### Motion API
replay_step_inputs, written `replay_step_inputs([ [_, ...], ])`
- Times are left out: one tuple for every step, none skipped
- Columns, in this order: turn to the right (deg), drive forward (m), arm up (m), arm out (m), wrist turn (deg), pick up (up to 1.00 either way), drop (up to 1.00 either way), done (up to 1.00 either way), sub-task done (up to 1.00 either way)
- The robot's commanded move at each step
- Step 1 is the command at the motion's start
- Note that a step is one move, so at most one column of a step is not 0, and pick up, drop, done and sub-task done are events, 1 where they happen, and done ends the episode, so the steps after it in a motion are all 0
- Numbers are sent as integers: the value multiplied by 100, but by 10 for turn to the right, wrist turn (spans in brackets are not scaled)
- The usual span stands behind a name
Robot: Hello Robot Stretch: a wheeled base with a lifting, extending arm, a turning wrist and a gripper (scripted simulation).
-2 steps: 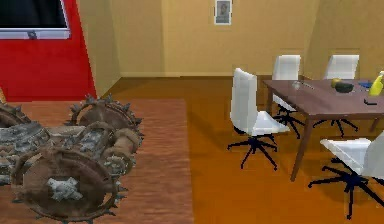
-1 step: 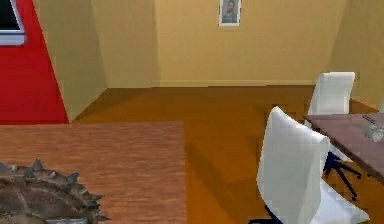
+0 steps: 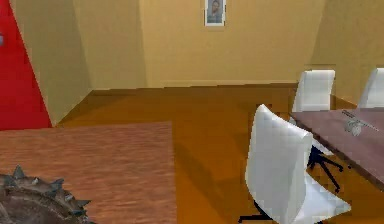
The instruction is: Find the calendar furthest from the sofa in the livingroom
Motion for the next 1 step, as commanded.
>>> replay_step_inputs([
  [0, 90, 0, 0, 0, 0, 0, 0, 0],
])
